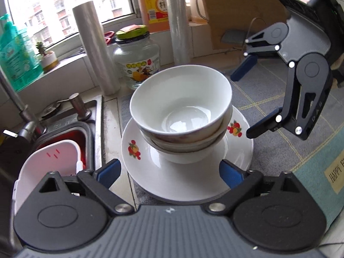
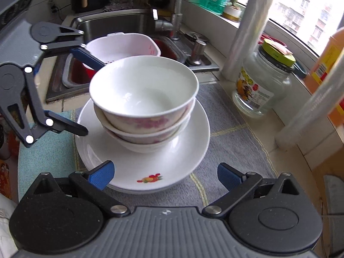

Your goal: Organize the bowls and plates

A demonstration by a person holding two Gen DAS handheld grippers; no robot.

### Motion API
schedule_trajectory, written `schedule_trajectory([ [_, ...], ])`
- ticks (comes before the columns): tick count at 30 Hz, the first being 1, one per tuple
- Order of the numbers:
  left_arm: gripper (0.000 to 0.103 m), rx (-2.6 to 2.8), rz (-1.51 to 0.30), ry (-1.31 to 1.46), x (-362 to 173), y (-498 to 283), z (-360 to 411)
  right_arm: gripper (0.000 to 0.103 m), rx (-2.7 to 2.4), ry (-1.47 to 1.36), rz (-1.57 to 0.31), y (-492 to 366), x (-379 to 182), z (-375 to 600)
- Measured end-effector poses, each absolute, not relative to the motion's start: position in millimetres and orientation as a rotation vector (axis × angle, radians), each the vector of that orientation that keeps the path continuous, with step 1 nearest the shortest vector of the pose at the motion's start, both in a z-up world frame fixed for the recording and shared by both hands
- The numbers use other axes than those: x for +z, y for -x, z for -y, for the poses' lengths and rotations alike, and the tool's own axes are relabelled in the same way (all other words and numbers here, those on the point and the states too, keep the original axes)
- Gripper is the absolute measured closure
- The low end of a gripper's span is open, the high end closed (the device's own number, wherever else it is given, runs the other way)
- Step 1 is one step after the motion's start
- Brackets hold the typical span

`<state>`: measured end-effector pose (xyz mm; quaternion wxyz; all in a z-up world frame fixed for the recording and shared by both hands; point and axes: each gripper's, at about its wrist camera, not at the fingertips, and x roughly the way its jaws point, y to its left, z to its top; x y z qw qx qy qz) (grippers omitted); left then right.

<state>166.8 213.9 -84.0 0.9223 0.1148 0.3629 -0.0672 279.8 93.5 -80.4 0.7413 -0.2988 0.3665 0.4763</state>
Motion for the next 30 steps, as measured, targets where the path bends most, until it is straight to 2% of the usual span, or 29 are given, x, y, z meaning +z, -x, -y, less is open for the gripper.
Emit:
schedule_trajectory([
  [5,0.001,0.072,-0.638,-0.120,-63.4,-135.9,-185.6,0.000,0.804,0.546,-0.860,-272.6,-80.4,-69.1],
  [14,0.001,0.320,-0.752,0.152,-41.7,-127.1,-148.4,0.000,0.521,0.351,-0.975,-242.0,-69.2,-25.9],
  [30,0.001,0.376,-0.742,0.139,-2.9,-99.3,-103.6,0.000,0.510,0.247,-0.896,-201.2,-15.4,15.0],
])
